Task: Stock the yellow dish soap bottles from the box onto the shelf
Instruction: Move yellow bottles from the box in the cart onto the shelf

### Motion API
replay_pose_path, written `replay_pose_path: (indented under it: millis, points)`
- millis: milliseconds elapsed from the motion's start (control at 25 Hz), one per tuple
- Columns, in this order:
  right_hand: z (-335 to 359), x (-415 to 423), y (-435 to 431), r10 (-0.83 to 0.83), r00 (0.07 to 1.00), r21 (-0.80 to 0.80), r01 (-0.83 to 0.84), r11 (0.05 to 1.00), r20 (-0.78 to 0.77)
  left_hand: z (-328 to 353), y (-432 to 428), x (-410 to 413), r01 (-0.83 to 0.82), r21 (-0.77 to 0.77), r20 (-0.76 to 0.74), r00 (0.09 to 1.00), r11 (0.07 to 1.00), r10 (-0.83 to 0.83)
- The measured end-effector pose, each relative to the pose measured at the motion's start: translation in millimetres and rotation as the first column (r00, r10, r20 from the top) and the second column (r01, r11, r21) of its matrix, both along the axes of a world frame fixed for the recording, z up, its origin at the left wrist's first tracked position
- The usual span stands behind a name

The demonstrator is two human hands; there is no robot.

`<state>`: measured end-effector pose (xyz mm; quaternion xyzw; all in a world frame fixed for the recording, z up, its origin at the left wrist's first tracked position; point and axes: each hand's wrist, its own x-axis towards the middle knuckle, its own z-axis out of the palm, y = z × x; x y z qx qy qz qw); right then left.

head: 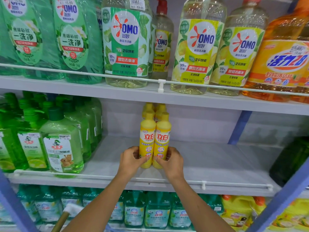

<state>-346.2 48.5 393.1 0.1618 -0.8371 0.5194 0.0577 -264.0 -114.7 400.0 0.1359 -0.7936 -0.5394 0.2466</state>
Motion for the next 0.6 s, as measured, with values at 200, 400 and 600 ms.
replay_pose_path:
  millis: [200, 400, 600]
  points:
    - [1.3, -15.7, -7.1, -0.016, 1.000, 0.007, 0.016, 1.000, -0.001, -0.2, -3.8, -17.0, -0.027, 0.019, -0.019, 0.999, 0.999, 0.028]
    - [-6.8, -30.5, -14.2, -0.019, 1.000, -0.034, 0.019, 0.999, 0.000, -6.9, -11.4, -32.0, -0.047, 0.022, -0.029, 0.998, 0.999, 0.048]
    - [-4.3, -36.8, -19.9, -0.026, 0.999, -0.046, 0.027, 0.999, 0.020, -9.9, -14.3, -42.0, -0.047, 0.071, -0.057, 0.997, 0.996, 0.051]
